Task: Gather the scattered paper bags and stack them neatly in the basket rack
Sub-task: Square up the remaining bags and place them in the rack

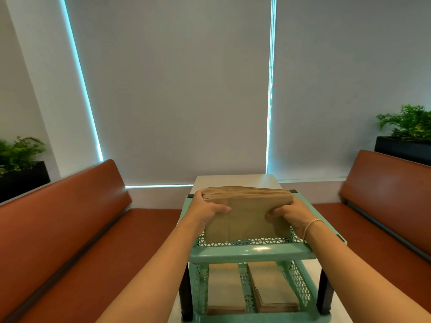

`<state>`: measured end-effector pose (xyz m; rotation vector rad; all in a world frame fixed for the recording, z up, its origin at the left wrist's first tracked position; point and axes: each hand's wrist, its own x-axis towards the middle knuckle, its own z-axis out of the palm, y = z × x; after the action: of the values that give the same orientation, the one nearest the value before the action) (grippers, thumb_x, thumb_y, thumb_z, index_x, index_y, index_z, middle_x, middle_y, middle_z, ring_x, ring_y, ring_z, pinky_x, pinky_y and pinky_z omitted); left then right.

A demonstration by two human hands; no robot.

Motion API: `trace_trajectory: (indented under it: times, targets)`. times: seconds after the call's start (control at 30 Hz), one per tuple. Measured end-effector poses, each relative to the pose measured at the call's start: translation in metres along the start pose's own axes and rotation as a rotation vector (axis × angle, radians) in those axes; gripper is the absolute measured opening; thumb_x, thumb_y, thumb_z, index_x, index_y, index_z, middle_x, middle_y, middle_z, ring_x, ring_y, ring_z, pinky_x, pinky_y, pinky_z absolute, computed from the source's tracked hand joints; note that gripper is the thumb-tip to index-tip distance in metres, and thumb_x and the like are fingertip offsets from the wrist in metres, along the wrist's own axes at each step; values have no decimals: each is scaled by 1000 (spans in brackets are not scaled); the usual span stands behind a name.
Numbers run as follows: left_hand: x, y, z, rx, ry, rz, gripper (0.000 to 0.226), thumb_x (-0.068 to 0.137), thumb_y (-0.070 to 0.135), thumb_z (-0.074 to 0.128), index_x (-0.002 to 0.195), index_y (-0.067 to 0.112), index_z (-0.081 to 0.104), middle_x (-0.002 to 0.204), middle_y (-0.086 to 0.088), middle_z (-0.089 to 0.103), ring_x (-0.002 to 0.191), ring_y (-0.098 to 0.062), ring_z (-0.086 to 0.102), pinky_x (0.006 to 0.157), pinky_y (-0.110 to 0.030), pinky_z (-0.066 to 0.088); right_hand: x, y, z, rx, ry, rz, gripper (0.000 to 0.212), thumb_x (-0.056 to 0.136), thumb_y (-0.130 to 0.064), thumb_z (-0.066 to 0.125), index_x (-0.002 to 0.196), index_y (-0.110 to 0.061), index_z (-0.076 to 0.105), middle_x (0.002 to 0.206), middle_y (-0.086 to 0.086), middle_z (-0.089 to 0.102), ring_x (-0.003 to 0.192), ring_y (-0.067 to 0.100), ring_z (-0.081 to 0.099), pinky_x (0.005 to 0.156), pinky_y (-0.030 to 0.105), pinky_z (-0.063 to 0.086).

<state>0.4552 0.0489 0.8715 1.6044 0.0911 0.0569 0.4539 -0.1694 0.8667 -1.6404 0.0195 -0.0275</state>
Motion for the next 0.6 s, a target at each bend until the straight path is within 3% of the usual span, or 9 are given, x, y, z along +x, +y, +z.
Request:
trace_trajectory:
  times: [0.1, 0.23, 0.37, 0.6]
  targets:
    - [1, -1, 0, -20, -25, -34, 89, 57, -6, 82, 135, 10, 41, 118, -12, 62, 111, -31, 58, 95, -46, 49, 3, 0, 0, -67, -9, 28, 31, 68, 19, 57, 80, -10, 61, 89, 10, 62, 89, 25, 54, 75, 37, 47]
    - [-3, 1, -3, 27, -139, -132, 71, 66, -15, 71, 128, 9, 47, 114, -14, 64, 104, -31, 60, 70, -37, 56, 11, 5, -3, -154, 38, 120, 25, 73, 18, 51, 75, -5, 59, 87, 14, 59, 88, 31, 53, 81, 43, 47]
    - [-6, 2, -8, 225, -222, -219, 48, 75, -22, 57, 115, 4, 53, 114, -12, 61, 108, -30, 55, 92, -41, 49, 20, 11, -5, -245, 60, 184, 22, 75, 15, 48, 85, -1, 61, 100, 20, 61, 94, 35, 55, 88, 48, 49]
    - [-4, -3, -6, 411, -208, -171, 45, 86, -10, 54, 129, 4, 50, 128, -13, 57, 119, -29, 52, 105, -40, 42, 20, 11, -6, -381, 88, 204, 15, 84, 7, 49, 91, -2, 60, 104, 19, 60, 101, 34, 54, 94, 48, 47]
